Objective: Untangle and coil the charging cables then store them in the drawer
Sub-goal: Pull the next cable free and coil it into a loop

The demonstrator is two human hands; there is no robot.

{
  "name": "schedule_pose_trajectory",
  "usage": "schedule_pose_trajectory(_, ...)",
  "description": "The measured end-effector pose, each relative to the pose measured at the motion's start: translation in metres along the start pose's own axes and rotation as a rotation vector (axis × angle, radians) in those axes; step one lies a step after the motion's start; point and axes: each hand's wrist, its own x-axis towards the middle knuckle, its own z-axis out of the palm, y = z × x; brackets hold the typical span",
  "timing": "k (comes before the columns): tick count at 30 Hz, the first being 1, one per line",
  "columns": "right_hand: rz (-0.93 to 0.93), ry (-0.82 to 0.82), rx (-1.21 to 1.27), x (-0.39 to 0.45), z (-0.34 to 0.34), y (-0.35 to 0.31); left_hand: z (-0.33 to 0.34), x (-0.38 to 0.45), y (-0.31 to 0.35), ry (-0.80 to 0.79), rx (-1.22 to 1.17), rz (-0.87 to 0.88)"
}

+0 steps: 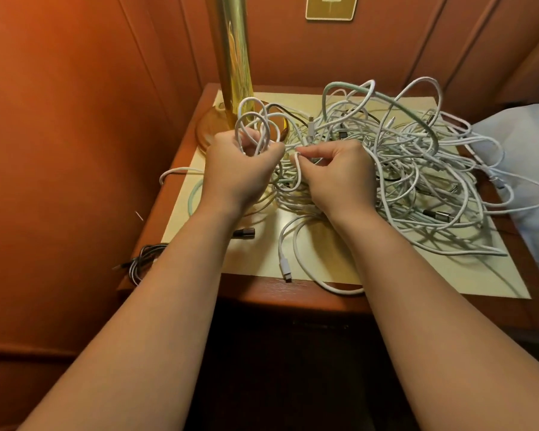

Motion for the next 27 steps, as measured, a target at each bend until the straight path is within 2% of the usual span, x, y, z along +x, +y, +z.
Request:
schedule_pose_trajectory(8, -0.018, -0.027, -0.045, -0.001, -0.004, -0.002, 0.013, -0.005, -0.002, -0.030, -0.023, -0.015)
schedule_pose_trajectory(16, -0.010, -0.029, -0.066, -0.002, -0.004, -0.005, 0.016, -0.004, -0.003, -0.096, 0.077, -0.066)
schedule_pose_trajectory(22, -0.020, -0.056, -0.160, -0.001, -0.007, -0.007, 0.010, -0.003, 0.003, -0.211, 0.147, -0.113)
schedule_pose_trajectory(27, -0.023, -0.035, -0.162, -0.001, -0.008, -0.008, 0.002, -0.003, 0.014, -0.217, 0.062, -0.099)
